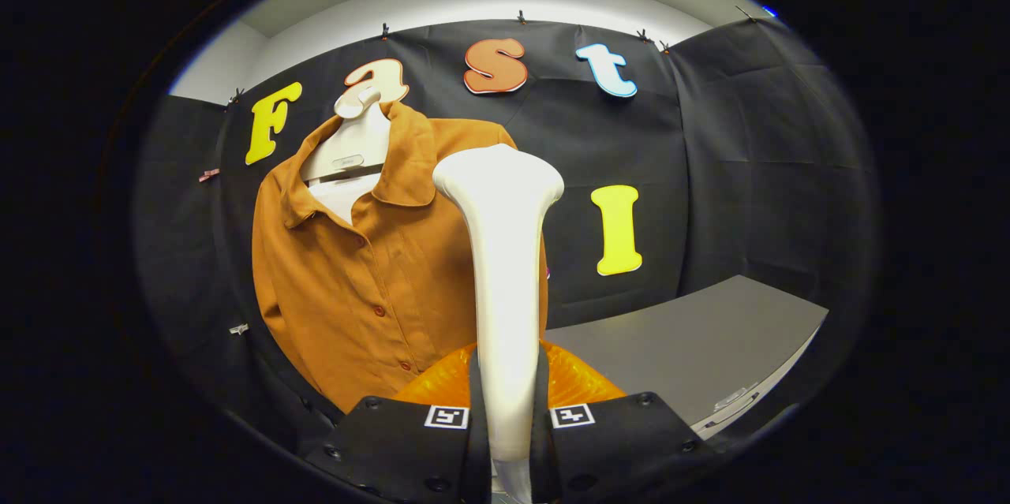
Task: Iron the clothes twice with a garment steamer, once on the left side and once on the right side.
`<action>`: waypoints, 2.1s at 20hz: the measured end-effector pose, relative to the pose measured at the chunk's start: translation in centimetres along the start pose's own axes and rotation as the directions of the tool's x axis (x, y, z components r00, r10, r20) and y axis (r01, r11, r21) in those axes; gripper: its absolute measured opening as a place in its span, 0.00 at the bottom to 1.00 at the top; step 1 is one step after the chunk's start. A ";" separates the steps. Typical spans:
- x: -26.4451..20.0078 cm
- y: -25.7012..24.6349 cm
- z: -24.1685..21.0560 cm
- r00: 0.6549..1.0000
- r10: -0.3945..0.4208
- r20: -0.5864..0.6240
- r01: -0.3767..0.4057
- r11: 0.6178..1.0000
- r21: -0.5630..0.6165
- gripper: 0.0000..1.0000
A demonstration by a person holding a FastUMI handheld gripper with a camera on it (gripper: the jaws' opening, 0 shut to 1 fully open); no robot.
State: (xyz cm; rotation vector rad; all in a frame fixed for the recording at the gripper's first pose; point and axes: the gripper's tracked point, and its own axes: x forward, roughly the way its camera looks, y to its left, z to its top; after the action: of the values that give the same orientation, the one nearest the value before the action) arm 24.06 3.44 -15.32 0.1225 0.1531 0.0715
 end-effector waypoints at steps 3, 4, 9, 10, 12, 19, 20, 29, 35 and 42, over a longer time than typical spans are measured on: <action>1.3 1.4 -1.2 1.000 0.017 0.012 -0.017 0.999 -0.031 0.23; 1.8 1.8 -1.5 1.000 0.015 0.011 -0.015 0.999 -0.047 0.23; 3.8 2.7 -4.0 1.000 -0.017 -0.005 0.016 0.997 -0.069 0.23; 4.0 2.6 -4.4 1.000 -0.022 -0.006 0.021 0.997 -0.072 0.23; 4.3 2.9 -5.3 1.000 -0.028 -0.015 0.027 0.996 -0.082 0.23; 4.3 2.9 -10.5 0.993 -0.038 -0.107 0.028 0.996 -0.087 0.23; 4.3 2.9 -11.3 0.991 -0.040 -0.127 0.029 0.996 -0.085 0.23; 3.8 2.3 -20.0 0.948 -0.060 -0.313 0.034 0.995 -0.089 0.23; 2.4 2.3 -24.5 0.911 -0.084 -0.404 0.039 0.992 -0.119 0.23; 0.0 2.0 -28.3 0.859 -0.089 -0.504 0.024 0.991 -0.134 0.23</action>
State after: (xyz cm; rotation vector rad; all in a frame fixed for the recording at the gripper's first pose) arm 19.53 8.70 -42.84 -0.0282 0.6842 0.0526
